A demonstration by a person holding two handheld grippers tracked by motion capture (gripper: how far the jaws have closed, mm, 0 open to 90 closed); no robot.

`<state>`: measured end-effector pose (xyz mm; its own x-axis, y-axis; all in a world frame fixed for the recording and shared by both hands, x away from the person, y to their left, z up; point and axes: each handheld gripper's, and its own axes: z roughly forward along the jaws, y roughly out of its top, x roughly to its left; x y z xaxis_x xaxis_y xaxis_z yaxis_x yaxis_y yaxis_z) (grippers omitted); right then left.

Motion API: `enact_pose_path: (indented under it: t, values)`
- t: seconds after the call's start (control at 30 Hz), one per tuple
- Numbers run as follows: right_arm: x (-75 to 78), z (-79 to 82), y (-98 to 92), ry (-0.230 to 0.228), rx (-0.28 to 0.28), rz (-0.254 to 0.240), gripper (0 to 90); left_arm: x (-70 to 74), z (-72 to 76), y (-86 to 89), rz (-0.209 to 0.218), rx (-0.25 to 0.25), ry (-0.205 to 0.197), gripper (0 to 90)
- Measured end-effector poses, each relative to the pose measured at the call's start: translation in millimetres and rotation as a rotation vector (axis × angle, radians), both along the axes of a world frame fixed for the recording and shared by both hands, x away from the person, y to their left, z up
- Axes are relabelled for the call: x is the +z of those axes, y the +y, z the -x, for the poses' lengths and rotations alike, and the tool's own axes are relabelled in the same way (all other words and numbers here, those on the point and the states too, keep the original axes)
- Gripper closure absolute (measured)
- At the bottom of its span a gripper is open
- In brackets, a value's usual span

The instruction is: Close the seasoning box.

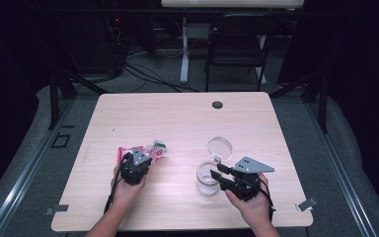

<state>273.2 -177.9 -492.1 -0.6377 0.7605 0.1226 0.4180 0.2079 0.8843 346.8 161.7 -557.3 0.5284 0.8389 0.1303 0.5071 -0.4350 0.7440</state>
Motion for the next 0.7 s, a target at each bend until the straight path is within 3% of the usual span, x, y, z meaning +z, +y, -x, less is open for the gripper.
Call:
enact_pose_path:
  t: [0.53, 0.7]
  values:
    - [-0.6, -0.4, -0.7, 0.001, 0.0, -0.006, 64.6, 1.6, -2.2, 4.3, 0.03, -0.001, 0.019, 90.0]
    - [-0.6, -0.3, -0.5, 0.001, -0.001, 0.0, 64.6, 4.5, -2.9, 7.7, 0.062, 0.006, 0.034, 90.0]
